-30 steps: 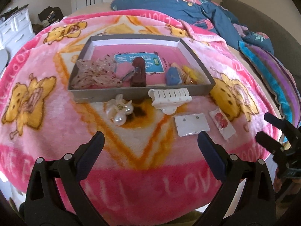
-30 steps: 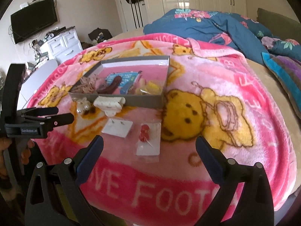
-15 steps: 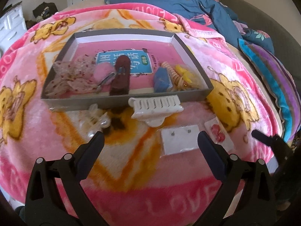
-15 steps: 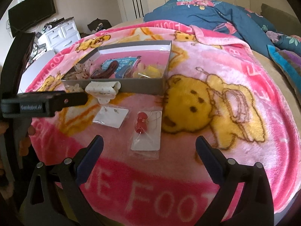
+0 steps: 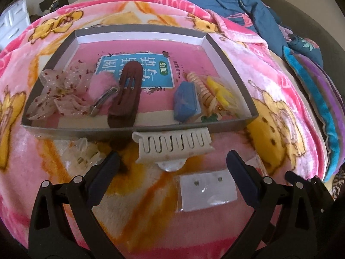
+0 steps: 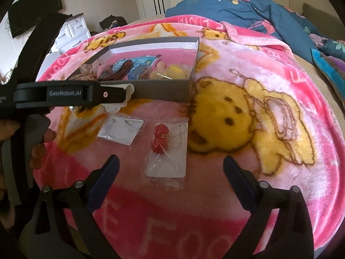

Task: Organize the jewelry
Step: 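Grasp the white comb clip with the left tool while the right tool grasps the earring bag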

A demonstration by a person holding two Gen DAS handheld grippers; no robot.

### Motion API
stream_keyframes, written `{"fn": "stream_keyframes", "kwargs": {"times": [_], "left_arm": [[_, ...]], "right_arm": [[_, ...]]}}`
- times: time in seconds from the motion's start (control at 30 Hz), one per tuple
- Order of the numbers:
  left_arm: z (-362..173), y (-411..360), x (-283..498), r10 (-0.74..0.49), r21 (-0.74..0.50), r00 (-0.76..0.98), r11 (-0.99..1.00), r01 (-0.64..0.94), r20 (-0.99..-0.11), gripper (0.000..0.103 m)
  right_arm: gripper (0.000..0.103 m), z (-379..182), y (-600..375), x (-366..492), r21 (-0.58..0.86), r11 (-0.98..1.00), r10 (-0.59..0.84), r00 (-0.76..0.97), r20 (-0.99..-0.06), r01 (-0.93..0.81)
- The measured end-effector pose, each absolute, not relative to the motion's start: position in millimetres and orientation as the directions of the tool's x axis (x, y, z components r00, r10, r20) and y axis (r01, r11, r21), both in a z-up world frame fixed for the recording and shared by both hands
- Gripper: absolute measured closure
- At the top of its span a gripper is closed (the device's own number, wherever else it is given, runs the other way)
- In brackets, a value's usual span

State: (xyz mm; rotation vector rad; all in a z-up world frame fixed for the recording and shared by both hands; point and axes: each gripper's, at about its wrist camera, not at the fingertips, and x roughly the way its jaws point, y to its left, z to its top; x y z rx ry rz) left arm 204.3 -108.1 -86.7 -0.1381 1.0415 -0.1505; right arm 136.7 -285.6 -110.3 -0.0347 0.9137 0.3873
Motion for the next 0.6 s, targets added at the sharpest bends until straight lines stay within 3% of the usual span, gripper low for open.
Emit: {"fn": "stream_keyframes", "kwargs": {"times": [0.07, 0.3, 0.43, 0.53, 0.6], "left_arm": [[-88.5, -108.6, 207.4, -0.191, -0.188, 0.496, 0.981, 0.057, -0.847, 0.010], [-94.9, -111.3, 215.0, -0.193, -0.197, 0.487, 0.979, 0.045, -0.852, 0.010], [-95.7, -113.1, 216.6, -0.200, -0.204, 0.490, 0.978, 0.047, -0.848, 0.011], [-96.2, -115.1, 218.2, -0.209, -0.211, 0.491, 0.976, 0.051, -0.846, 0.020], [-96.9, -116.9, 219.2, -0.205, -0.206, 0.487, 0.977, 0.052, -0.849, 0.033]], "right_arm": [[0.024, -115.4, -284.0, 140.8, 0.135, 0.930, 0.311, 0.533, -0.787, -0.343], [0.041, -124.5, -284.1, 149.1, 0.112, 0.934, 0.291, 0.542, -0.788, -0.339], [0.060, -125.1, -288.6, 152.7, 0.116, 0.937, 0.290, 0.548, -0.785, -0.330], [0.062, -123.3, -298.0, 155.2, 0.152, 0.940, 0.306, 0.552, -0.776, -0.306], [0.062, -120.9, -302.8, 154.7, 0.157, 0.943, 0.304, 0.561, -0.770, -0.294]]}}
